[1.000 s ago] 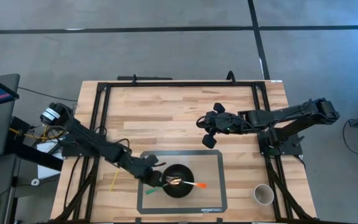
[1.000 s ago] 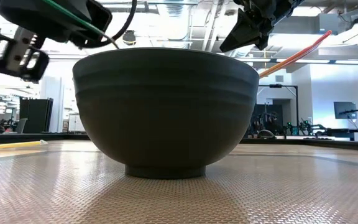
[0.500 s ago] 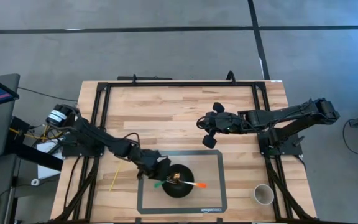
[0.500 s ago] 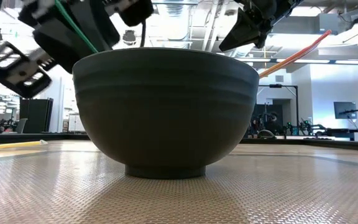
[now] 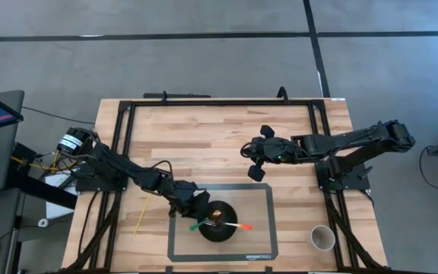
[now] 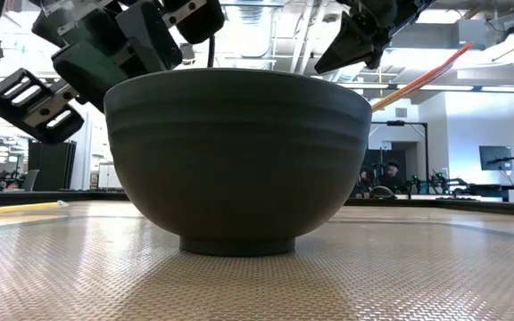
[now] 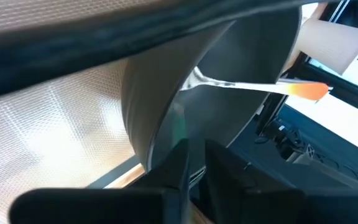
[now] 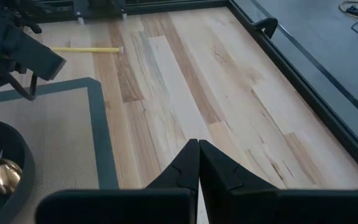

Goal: Pick & Place Utensil
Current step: Put the green spoon into the the black bowl, then put the white cup on the transparent mat

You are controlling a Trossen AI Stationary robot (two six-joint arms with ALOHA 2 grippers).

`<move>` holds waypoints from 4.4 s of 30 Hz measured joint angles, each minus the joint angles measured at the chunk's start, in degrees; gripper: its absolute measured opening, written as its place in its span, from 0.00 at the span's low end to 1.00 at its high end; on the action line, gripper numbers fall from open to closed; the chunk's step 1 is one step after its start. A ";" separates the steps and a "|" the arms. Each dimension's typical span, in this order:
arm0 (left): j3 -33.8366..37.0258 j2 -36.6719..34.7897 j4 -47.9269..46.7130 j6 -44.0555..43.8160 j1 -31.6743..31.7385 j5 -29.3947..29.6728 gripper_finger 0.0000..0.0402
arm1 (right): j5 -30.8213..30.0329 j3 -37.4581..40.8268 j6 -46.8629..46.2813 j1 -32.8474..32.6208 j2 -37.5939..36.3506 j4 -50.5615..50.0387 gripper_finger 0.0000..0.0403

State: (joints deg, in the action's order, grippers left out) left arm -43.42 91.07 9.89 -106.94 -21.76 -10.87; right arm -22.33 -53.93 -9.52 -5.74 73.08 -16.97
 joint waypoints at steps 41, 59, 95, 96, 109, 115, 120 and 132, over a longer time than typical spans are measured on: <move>0.09 -18.55 18.44 78.23 8.96 4.22 0.16 | -0.66 -3.37 -1.62 -9.27 -0.37 2.48 0.00; 0.09 -18.62 9.97 89.81 9.40 4.24 0.16 | -1.75 -3.80 -55.97 -28.06 -0.37 -20.57 0.00; 0.09 -18.60 8.76 94.71 9.35 6.79 0.16 | 37.02 -30.01 -109.80 -46.44 26.06 -59.80 0.03; 0.09 -18.60 8.76 94.71 9.35 6.79 0.16 | 39.88 -30.01 -109.94 -46.44 26.61 -60.26 0.04; 0.09 -18.58 8.52 94.54 9.33 6.79 0.16 | 41.08 -29.33 -110.48 -46.38 27.52 -60.41 0.24; 0.09 -18.58 8.35 94.51 9.33 6.77 0.16 | 35.74 -27.92 -112.03 -46.68 27.55 -59.01 0.26; 0.09 -18.58 8.07 94.51 9.33 6.77 0.16 | 39.20 -24.41 -112.54 -46.70 27.60 -55.10 0.26; 0.09 -18.58 8.07 94.58 9.31 6.77 0.16 | 38.80 -20.31 -111.41 -45.79 27.42 -54.54 0.10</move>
State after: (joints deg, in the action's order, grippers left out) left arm -43.33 72.49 17.96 -12.36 -12.44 -4.10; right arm 16.47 -74.24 -120.93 -51.53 100.50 -71.51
